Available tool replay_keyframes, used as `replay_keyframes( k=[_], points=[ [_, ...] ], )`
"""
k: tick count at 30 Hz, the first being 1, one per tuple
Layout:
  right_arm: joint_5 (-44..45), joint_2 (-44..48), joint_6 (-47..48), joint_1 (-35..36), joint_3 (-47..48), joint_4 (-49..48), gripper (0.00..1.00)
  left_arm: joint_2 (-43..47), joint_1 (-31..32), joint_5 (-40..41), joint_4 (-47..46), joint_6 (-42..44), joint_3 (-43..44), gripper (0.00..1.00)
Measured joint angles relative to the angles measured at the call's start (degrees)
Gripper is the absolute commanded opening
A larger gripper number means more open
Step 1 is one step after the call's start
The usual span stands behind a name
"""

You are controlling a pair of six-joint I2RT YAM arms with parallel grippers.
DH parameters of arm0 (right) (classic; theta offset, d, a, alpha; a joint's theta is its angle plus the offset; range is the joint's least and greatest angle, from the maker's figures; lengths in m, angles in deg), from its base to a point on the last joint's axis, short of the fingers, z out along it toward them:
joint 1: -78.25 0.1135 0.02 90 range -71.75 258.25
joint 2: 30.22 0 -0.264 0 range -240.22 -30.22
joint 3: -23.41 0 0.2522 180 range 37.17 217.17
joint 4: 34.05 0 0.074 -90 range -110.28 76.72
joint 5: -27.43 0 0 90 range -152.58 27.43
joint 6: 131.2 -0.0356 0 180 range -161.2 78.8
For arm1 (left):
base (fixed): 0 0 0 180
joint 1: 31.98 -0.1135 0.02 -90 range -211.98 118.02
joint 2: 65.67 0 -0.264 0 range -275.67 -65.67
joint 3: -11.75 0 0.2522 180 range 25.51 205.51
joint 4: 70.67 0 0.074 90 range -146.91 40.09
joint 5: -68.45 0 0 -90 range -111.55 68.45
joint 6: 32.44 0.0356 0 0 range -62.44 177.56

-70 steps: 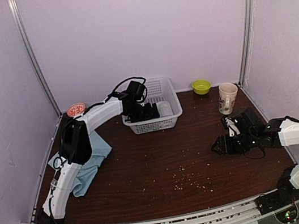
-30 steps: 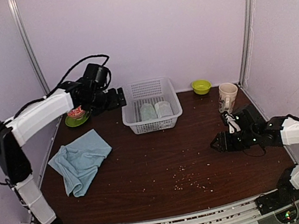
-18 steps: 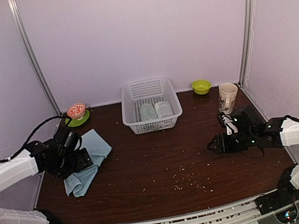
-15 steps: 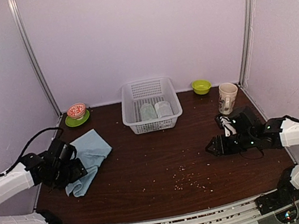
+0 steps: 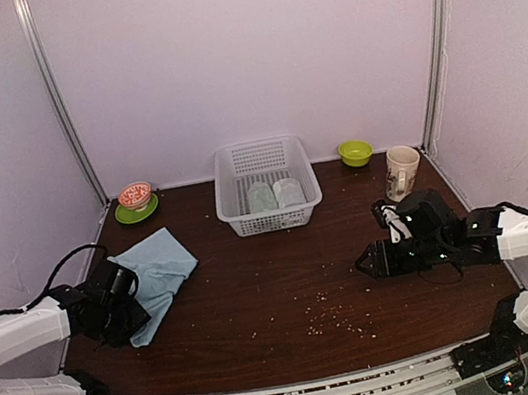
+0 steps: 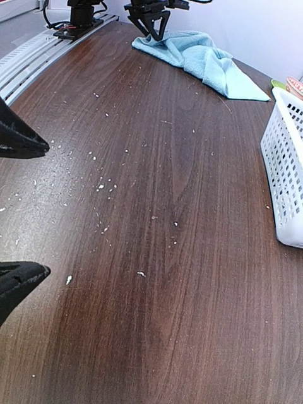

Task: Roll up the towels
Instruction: Move the towel to the corner of the board, then pick up the towel from the center of the board.

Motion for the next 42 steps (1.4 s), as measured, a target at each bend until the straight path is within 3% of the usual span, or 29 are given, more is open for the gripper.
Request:
replay_keyframes(
  k=[1, 2, 8, 11, 14, 15, 19, 21, 24, 28, 31, 37, 42],
  points=[
    [0.3, 0.4, 0.0, 0.2, 0.0, 0.3, 0.56, -0.7, -0.2, -0.2, -1.1, 0.7, 0.1, 0.08],
    [0.5, 0.6, 0.0, 0.3, 0.0, 0.4, 0.56, -1.0, -0.2, -0.3, -1.8, 0.8, 0.2, 0.00],
    [3.2, 3.5, 0.3, 0.5, 1.1, 3.5, 0.56, -2.1, 3.8, -0.5, -1.9, 6.4, 6.6, 0.00],
    [6.2, 5.9, 1.8, 0.5, 3.1, 6.0, 0.56, -3.6, 14.0, 1.4, -1.0, 8.2, 15.6, 0.00],
    [10.3, 8.4, 3.7, 0.5, 6.2, 8.7, 0.56, -11.0, 25.7, 2.6, -1.0, 9.7, 28.6, 0.00],
    [11.4, 9.1, 4.1, 0.5, 7.1, 9.3, 0.57, -14.3, 29.1, 2.6, -1.0, 10.3, 33.0, 0.08],
    [16.3, 13.4, 5.8, -0.3, 9.8, 12.0, 0.59, -29.2, 38.6, 0.6, -0.4, 14.1, 49.0, 0.90],
    [17.8, 15.7, 6.2, -0.7, 10.1, 12.9, 0.59, -32.7, 41.0, 0.3, -0.2, 15.5, 52.1, 0.98],
    [18.7, 17.8, 6.4, -1.0, 10.1, 14.4, 0.59, -29.6, 41.8, 0.5, 0.3, 16.7, 47.7, 0.98],
    [17.0, 17.5, 6.1, -0.9, 8.3, 14.4, 0.56, -18.3, 39.4, 1.7, 1.3, 17.0, 38.7, 0.97],
    [14.7, 13.9, 5.6, 0.3, 7.0, 13.3, 0.54, -11.5, 35.3, 2.1, 0.5, 16.8, 32.7, 0.88],
    [12.2, -3.5, 5.3, 8.1, 10.4, 9.8, 0.49, -7.3, 21.6, -1.0, -3.7, 16.3, 17.9, 0.81],
    [10.3, -23.0, 7.4, 14.9, 22.5, 9.8, 0.48, -4.9, 17.9, -1.1, -3.6, 15.1, 15.2, 0.82]
  ],
)
